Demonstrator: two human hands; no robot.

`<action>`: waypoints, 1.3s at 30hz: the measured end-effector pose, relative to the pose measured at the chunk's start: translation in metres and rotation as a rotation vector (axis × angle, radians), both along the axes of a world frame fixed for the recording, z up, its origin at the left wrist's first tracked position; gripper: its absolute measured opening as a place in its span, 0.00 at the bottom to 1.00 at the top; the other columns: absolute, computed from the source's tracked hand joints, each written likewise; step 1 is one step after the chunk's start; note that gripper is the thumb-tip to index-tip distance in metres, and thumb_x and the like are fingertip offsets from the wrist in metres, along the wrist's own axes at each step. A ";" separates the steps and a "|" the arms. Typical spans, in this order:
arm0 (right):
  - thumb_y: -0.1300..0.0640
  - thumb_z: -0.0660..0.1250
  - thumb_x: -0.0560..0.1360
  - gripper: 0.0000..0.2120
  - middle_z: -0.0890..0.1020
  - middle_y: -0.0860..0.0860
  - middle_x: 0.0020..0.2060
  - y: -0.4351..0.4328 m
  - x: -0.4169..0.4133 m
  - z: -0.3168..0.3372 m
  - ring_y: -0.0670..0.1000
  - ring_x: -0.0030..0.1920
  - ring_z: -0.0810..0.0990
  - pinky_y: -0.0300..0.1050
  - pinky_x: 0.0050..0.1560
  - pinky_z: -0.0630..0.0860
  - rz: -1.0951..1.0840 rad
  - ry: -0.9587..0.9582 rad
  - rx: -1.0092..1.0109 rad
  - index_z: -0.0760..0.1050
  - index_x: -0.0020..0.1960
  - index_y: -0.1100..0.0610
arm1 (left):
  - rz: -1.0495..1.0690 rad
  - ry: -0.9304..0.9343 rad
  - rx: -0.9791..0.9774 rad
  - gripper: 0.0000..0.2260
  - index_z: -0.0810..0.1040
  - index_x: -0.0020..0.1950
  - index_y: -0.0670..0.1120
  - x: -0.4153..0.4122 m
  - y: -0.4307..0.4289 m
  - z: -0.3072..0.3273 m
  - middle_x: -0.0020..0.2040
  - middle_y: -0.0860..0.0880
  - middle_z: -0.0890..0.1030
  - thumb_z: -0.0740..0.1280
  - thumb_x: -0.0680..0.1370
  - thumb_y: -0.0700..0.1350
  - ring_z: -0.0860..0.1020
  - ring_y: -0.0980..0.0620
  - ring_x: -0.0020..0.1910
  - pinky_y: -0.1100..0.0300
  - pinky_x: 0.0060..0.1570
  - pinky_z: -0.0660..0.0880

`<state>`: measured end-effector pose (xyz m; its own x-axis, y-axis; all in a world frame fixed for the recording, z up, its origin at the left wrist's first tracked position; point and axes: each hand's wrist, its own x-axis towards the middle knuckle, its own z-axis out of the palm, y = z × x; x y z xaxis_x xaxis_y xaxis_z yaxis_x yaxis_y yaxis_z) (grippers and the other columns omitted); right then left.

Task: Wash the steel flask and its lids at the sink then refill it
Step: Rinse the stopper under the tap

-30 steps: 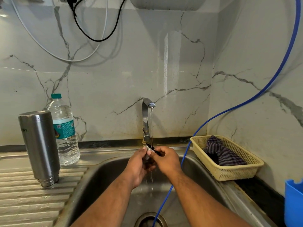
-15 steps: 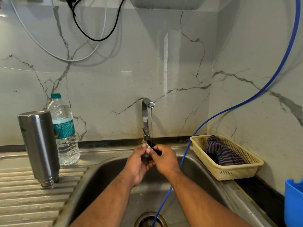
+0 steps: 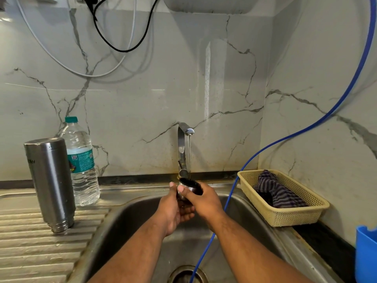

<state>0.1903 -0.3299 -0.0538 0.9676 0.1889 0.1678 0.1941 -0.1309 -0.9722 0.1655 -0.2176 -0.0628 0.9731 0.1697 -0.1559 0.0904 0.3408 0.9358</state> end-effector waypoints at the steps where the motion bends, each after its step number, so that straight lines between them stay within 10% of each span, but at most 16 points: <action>1: 0.43 0.78 0.71 0.24 0.82 0.42 0.53 -0.001 0.001 -0.001 0.44 0.56 0.80 0.34 0.49 0.75 -0.027 -0.032 -0.031 0.77 0.63 0.48 | -0.004 -0.005 0.021 0.27 0.81 0.61 0.43 0.000 0.000 -0.001 0.51 0.40 0.87 0.51 0.86 0.61 0.84 0.43 0.48 0.50 0.48 0.81; 7: 0.66 0.74 0.74 0.34 0.73 0.46 0.69 -0.004 0.005 -0.003 0.48 0.70 0.72 0.37 0.67 0.70 -0.149 -0.224 -0.264 0.70 0.74 0.46 | 0.035 -0.072 0.068 0.15 0.81 0.62 0.45 0.002 0.006 0.000 0.55 0.39 0.85 0.59 0.86 0.51 0.81 0.40 0.54 0.47 0.55 0.80; 19: 0.71 0.69 0.72 0.37 0.64 0.43 0.73 -0.011 0.000 0.005 0.47 0.73 0.61 0.41 0.71 0.69 -0.206 -0.478 -0.499 0.69 0.74 0.42 | -0.051 -0.071 0.207 0.11 0.81 0.54 0.35 0.002 0.002 -0.007 0.42 0.41 0.84 0.60 0.81 0.29 0.81 0.48 0.40 0.55 0.45 0.81; 24: 0.72 0.69 0.73 0.37 0.63 0.43 0.74 -0.011 -0.002 0.007 0.46 0.75 0.59 0.45 0.73 0.71 -0.175 -0.515 -0.565 0.70 0.73 0.40 | -0.054 -0.102 0.239 0.09 0.81 0.56 0.37 0.002 -0.003 -0.007 0.51 0.36 0.85 0.64 0.80 0.30 0.83 0.43 0.46 0.53 0.49 0.83; 34: 0.45 0.77 0.74 0.32 0.79 0.47 0.61 -0.007 0.006 0.000 0.47 0.58 0.78 0.32 0.45 0.73 -0.126 -0.063 -0.035 0.68 0.73 0.47 | -0.041 -0.215 0.375 0.18 0.75 0.67 0.56 0.003 0.002 -0.005 0.55 0.50 0.86 0.69 0.81 0.40 0.85 0.52 0.51 0.58 0.45 0.81; 39: 0.42 0.74 0.75 0.25 0.82 0.49 0.58 -0.002 0.007 0.002 0.49 0.56 0.82 0.41 0.49 0.81 -0.108 0.071 0.178 0.74 0.68 0.50 | -0.072 -0.285 0.316 0.26 0.73 0.72 0.52 0.006 0.005 -0.009 0.60 0.47 0.83 0.73 0.77 0.36 0.83 0.50 0.59 0.51 0.58 0.82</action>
<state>0.1974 -0.3317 -0.0518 0.9912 0.0573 0.1196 0.1181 0.0277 -0.9926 0.1716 -0.2121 -0.0718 0.9808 0.0962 0.1696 -0.1737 0.0354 0.9842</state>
